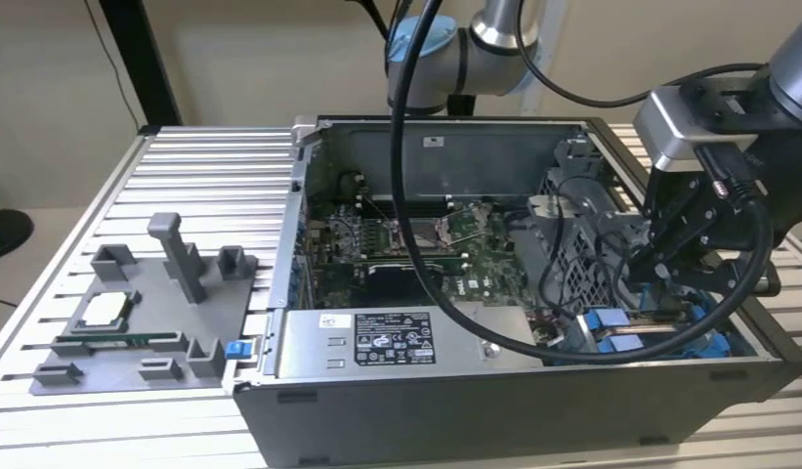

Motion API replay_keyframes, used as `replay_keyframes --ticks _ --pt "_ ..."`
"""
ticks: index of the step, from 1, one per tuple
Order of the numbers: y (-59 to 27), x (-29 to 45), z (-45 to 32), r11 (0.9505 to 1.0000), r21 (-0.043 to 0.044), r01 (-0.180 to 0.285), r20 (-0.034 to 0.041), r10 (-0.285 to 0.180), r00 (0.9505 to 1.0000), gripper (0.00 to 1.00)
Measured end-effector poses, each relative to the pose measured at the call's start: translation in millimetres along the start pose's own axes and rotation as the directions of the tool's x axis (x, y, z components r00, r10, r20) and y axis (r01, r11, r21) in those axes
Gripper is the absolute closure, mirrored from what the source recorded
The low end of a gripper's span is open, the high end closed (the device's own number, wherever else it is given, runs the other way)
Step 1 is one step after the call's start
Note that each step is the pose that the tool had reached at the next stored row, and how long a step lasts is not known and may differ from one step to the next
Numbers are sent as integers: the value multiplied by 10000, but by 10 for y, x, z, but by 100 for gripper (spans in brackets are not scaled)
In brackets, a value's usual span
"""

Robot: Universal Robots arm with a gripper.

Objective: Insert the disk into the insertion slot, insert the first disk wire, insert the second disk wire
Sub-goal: 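Insert the second disk wire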

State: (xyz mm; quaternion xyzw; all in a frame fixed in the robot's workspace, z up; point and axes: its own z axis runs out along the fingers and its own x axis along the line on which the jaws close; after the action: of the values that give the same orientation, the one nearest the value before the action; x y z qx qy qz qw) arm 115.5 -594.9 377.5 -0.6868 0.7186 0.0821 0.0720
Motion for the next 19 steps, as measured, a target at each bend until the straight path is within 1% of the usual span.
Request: replay_keyframes --ticks 4,6,10,12,16,19 --pt "1 0 6 10000 10 2 1 -2 10000 100" --pt "2 4 19 10000 63 11 -6 -11 10000 100" --pt "3 13 61 9998 202 44 -51 -42 10000 100" --pt "2 18 82 9997 254 56 -85 -54 9999 100" --pt "1 25 114 9995 305 68 -169 -62 9998 100" --pt "1 32 122 9995 313 69 -178 -64 9998 100"
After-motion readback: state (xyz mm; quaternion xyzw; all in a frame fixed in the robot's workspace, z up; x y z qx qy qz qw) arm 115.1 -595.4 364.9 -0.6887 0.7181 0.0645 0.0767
